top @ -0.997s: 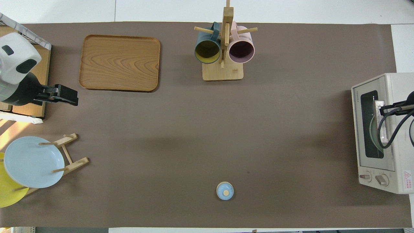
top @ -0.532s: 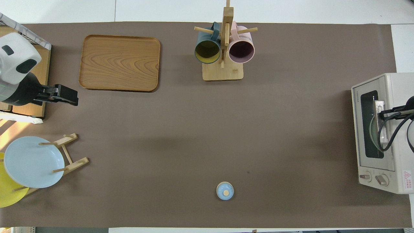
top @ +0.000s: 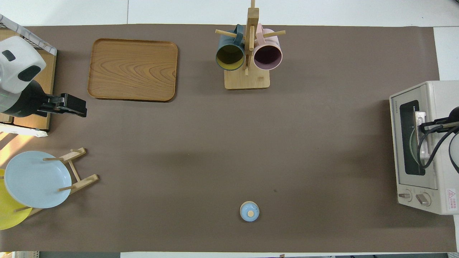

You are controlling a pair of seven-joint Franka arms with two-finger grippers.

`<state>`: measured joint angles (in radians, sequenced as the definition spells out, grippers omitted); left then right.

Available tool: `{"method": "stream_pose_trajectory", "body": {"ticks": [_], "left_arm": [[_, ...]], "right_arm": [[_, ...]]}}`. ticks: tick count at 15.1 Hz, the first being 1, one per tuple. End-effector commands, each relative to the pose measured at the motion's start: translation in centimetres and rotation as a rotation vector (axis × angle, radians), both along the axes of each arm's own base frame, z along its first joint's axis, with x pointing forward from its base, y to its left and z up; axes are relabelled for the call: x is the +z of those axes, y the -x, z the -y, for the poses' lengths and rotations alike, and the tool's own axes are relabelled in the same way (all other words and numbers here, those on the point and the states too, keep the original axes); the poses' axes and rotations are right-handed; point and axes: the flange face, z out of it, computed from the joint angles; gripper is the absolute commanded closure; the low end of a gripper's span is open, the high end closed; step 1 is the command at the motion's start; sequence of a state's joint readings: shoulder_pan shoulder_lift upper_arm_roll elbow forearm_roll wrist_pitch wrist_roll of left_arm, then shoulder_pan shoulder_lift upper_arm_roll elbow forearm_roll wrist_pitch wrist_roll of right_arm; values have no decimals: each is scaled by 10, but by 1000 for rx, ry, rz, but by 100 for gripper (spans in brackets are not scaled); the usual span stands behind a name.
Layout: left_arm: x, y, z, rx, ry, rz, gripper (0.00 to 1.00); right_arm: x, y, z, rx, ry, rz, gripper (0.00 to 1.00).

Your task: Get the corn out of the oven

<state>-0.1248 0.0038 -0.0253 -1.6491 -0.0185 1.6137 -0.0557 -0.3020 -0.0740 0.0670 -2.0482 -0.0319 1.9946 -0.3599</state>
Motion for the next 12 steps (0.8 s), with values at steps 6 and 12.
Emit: {"method": "stream_pose_trajectory", "body": {"ticks": [6, 12], "left_arm": [[4, 5, -4, -6, -22, 1, 0], [5, 5, -3, -7, -22, 3, 0]], "right_arm": [[-26, -7, -43, -22, -21, 9, 100], [-79, -16, -59, 15, -23, 37, 100]]}}
